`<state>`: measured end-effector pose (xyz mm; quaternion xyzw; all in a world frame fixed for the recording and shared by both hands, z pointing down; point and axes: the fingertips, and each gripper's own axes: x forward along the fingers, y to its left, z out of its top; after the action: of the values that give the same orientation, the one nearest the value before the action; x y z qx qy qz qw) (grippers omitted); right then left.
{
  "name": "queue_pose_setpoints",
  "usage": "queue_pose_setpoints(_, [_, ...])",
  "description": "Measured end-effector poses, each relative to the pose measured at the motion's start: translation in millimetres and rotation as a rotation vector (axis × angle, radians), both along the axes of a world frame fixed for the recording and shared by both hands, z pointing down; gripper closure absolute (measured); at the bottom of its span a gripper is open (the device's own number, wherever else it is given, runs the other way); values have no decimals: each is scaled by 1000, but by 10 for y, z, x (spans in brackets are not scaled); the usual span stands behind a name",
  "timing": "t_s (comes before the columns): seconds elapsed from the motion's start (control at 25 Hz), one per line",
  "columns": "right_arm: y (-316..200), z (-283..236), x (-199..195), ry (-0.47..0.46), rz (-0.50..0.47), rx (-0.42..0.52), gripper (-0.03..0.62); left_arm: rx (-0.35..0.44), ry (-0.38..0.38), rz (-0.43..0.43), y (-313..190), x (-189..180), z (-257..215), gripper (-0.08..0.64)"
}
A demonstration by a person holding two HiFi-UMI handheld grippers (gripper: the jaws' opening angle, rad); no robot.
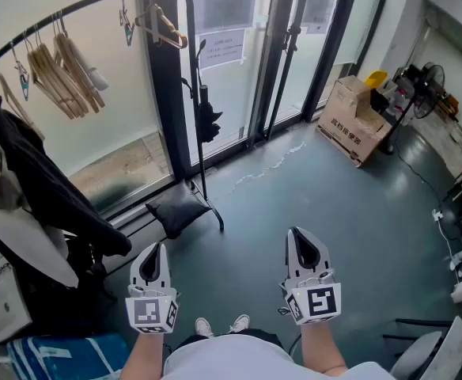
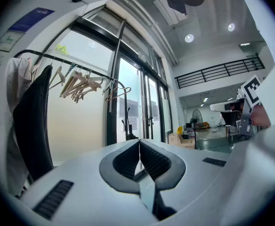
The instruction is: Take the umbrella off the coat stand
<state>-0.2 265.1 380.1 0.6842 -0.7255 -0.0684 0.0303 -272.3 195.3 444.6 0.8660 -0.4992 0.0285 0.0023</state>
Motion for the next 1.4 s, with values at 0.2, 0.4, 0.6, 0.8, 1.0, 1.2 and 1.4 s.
queue_pose_setpoints(0.2, [56, 12, 99, -13, -17, -2, 575, -10, -3, -15, 76, 74, 3, 535])
queue_pose_setpoints(0.4, [131, 69, 190, -56, -78, -13, 575, -29, -3, -35, 162, 159, 80, 535])
queue_pose_setpoints(0.6, [288, 284, 347, -63, -87, -54, 575, -62, -11, -27, 223, 377, 238, 535])
queue_pose_setpoints(0.8, [396, 507, 501, -86, -71, -107, 575, -79, -21, -4, 205, 580, 304, 535])
queue_pose_setpoints(1.0, [324, 608, 615, -87, -64, -134, 575, -101, -16, -5, 63, 704, 425, 535])
queue_pose_setpoints(1.2, [30, 694, 716, -80, -59, -156, 575, -127, -3, 4, -262, 832, 562, 535])
queue_pose_setpoints(1.4, [-531, 596, 822, -61, -80, -147, 575, -98, 12, -8, -810, 972, 446, 535])
